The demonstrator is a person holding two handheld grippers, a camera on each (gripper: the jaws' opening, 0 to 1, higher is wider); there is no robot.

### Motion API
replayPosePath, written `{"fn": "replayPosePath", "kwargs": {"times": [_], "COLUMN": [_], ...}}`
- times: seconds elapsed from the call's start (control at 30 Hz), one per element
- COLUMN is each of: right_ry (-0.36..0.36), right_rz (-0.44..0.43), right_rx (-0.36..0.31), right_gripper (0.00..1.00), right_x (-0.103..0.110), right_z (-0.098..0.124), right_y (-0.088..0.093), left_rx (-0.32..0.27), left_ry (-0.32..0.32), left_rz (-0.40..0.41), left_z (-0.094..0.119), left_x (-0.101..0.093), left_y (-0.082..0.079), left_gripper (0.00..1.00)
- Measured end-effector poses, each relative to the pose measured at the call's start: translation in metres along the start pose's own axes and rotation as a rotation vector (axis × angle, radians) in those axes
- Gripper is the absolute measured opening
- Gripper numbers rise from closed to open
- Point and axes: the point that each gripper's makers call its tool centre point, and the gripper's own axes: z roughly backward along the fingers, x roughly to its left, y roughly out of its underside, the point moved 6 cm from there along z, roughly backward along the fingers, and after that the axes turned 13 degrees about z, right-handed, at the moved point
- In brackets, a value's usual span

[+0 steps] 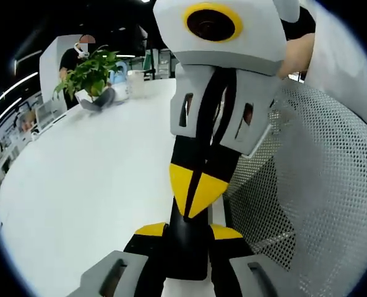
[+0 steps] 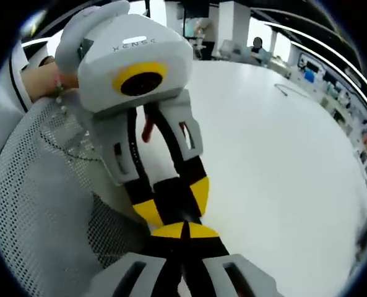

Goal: Press the specified remote control buttons in sequence, fully releasing each button before pressing the next.

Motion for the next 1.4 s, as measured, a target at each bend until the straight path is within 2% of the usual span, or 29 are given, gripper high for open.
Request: {"fn": "replayPosePath", "kwargs": {"times": [0.2, 0.43, 0.9, 1.2, 1.4], "right_ry": [-0.014, -0.028, -0.045, 0.0, -0.01], "right_rz": [0.051, 0.054, 0.232, 0.208, 0.231], "right_rx": [0.019, 0.019, 0.103, 0.051, 0.074], "right_gripper": [0.0, 0.0, 0.0, 0.0, 0.0], "right_x": [-0.0001, -0.0011, 0.0008, 0.0028, 0.0026], "right_z": [-0.0008, -0.0009, -0.0047, -0.0028, -0.0015], "right_y": [-0.0009, -0.0004, -0.0066, -0.0026, -0.0036], "left_rx": [0.001, 0.003, 0.007, 0.007, 0.007], "left_ry": [0.0, 0.0, -0.001, -0.004, -0.002], "left_rz": [-0.001, -0.001, -0.004, -0.004, -0.001], "left_z": [-0.0001, -0.0001, 0.0001, 0.0002, 0.0005], "left_x": [0.0, -0.0002, -0.0004, -0.0005, -0.0005], "left_y": [-0.0002, -0.0002, 0.0, 0.0002, 0.0], "left_gripper": [0.25, 0.25, 0.25, 0.25, 0.25]}}
